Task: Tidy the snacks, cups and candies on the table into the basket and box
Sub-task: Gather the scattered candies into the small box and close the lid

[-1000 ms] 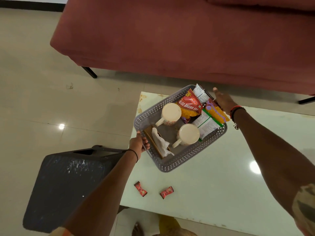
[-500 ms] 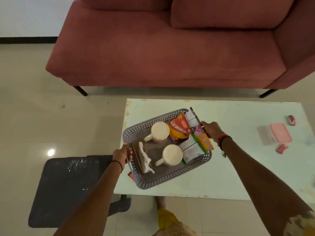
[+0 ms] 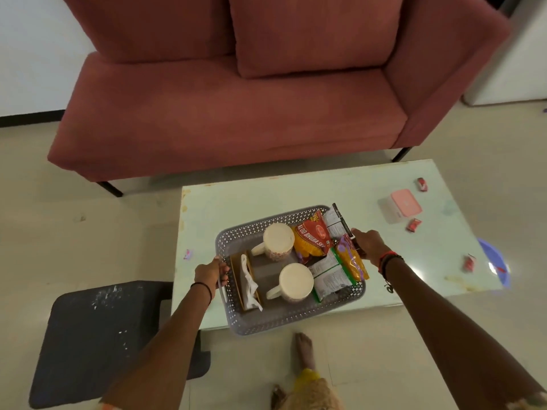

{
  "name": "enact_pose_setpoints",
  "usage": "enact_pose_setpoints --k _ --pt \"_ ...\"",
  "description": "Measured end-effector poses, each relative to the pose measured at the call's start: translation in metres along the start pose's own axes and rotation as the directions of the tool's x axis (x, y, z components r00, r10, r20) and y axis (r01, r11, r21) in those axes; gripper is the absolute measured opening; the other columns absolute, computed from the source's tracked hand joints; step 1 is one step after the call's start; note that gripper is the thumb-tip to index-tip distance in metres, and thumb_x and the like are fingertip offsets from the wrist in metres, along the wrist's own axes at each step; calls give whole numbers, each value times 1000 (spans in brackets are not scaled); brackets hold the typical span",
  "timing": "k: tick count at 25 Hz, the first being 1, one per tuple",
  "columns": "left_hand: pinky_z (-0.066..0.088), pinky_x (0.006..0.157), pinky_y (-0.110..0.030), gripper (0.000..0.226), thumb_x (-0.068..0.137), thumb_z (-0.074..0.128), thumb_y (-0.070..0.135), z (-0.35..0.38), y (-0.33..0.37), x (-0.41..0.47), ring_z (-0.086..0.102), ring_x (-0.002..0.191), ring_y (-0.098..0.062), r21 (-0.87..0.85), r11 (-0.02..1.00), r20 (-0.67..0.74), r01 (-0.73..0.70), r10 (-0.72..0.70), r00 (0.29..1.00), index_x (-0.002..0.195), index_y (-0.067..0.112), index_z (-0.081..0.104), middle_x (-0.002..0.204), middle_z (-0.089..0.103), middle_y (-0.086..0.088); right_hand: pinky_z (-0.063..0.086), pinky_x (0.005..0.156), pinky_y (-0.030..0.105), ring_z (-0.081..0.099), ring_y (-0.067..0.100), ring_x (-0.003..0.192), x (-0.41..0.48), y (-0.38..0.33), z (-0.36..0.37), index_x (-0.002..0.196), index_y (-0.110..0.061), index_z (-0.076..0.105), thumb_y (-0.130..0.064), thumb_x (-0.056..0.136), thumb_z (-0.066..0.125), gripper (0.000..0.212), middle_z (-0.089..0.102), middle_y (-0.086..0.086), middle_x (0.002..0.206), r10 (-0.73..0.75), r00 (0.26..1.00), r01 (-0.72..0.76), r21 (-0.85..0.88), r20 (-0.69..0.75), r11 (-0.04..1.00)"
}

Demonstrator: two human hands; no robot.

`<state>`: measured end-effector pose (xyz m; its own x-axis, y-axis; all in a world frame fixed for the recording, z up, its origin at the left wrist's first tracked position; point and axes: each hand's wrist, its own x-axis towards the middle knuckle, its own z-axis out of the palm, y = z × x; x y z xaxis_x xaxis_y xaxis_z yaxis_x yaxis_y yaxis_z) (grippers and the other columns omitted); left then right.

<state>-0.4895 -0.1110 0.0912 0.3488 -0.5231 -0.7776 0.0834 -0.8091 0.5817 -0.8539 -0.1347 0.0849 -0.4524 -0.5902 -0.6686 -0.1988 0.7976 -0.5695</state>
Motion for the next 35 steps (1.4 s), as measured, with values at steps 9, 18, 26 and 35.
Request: enact_pose_setpoints --k 9,18,26,35 --pt "41 40 -22 33 96 48 19 129 11 -24 46 41 -12 115 993 76 -28 19 997 67 5 55 64 55 -7 54 81 40 59 28 78 42 57 -103 86 -1 57 -27 96 50 29 62 18 88 92 993 -84 112 -70 990" --pt "40 44 -19 27 94 51 11 238 10 28 46 50 -13 106 994 38 9 -13 999 67 7 54 66 54 -6 50 78 37 56 26 78 149 64 -126 80 -5 59 -38 96 47 39 60 12 82 124 988 -116 84 -87 990" --pt "41 46 -19 26 92 54 12 275 23 82 46 49 -13 58 998 -75 -8 12 997 66 8 54 65 53 -5 52 83 41 57 26 84 219 40 -109 88 -7 55 -38 96 47 34 60 13 90 16 1000 -15 78 -12 997" --pt "42 57 -23 24 92 53 11 282 37 120 45 54 -15 20 1000 -120 -22 24 992 68 8 54 67 54 -5 52 91 41 61 26 83 251 19 -91 72 -11 54 -41 96 46 39 64 12 91 17 1000 -18 47 24 999"
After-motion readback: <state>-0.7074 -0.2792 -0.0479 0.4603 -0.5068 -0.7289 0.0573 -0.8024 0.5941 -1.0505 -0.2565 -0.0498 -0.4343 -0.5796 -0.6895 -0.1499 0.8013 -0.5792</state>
